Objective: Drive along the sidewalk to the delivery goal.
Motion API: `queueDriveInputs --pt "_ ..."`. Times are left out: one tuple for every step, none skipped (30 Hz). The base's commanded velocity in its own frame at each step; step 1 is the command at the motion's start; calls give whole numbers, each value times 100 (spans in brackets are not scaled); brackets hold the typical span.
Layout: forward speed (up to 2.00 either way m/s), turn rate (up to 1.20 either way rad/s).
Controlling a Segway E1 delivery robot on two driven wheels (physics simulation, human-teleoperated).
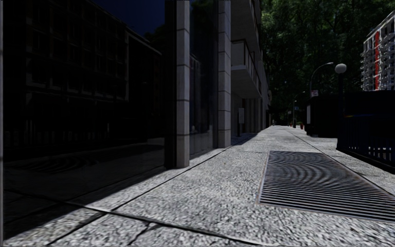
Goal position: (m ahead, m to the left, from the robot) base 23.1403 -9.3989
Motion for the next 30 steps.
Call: queueDriveInputs --pt "161 -54" --pt "161 -33" --pt "161 -33" --pt "161 -9" --pt "161 -3" --pt "161 -2" --pt "161 0" --pt "161 0" --pt "161 0" --pt "161 0" --pt "161 0" --pt "161 0" --pt "161 0" --pt "161 0" --pt "161 0" --pt "161 0" --pt "161 0" --pt "161 0" --pt "161 0" --pt "161 0" --pt "161 0" --pt "161 0" --pt "161 0" --pt "161 0" --pt "161 0" --pt "161 0" --pt "161 0" --pt "161 0" --pt "161 0" --pt "161 0"
